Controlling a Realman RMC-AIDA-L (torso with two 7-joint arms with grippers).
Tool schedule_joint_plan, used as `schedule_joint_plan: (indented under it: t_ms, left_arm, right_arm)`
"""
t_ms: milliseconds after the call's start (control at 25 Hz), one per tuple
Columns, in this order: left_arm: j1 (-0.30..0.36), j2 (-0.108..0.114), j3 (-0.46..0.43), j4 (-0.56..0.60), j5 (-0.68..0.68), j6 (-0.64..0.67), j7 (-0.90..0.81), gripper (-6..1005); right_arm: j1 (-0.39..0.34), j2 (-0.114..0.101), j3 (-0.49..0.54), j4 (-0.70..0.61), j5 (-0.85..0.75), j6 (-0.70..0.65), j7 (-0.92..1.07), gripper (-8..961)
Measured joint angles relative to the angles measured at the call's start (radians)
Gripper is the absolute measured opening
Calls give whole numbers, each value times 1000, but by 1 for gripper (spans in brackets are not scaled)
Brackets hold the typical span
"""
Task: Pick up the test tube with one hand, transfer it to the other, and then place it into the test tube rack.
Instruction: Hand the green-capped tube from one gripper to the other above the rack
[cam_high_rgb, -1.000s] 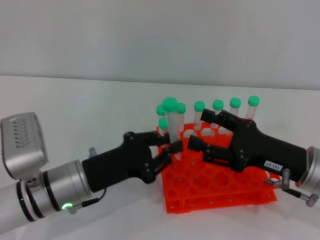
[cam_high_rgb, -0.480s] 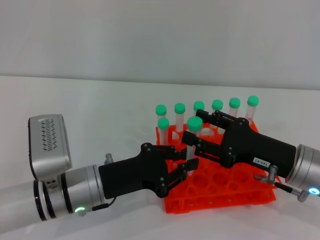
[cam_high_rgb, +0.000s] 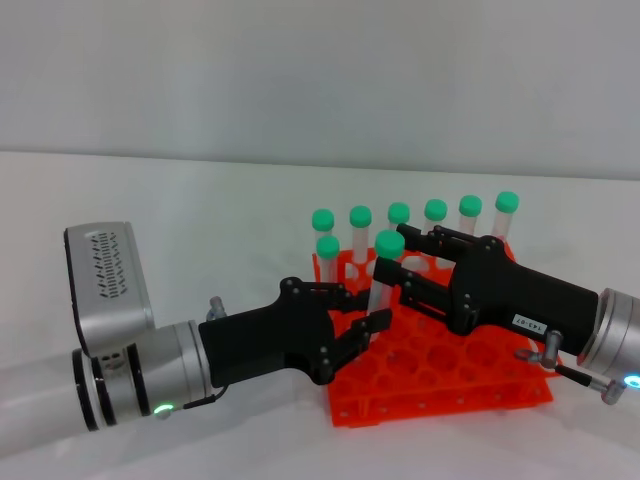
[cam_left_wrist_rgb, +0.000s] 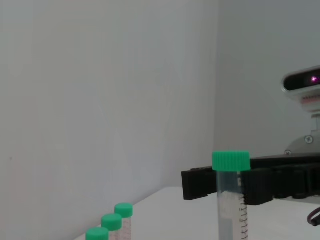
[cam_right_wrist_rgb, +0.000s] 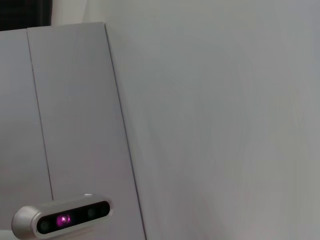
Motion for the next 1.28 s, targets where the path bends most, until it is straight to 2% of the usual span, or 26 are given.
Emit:
schedule_joint_plan:
  t_ms: [440,840,1280]
  left_arm:
    - [-15,-6,2,-3,19,-2,23,228]
    - [-6,-8,-1,-15,-5,-2,24,231]
    - [-14,-10,0,-33,-3,0,28,234]
  right_arm:
    - [-4,-1,-11,9,-6,0,8,494]
    - [-8,-12,-10,9,-30,-5,9,384]
    - [-9,-7,-6,2,-43,-11,9,196]
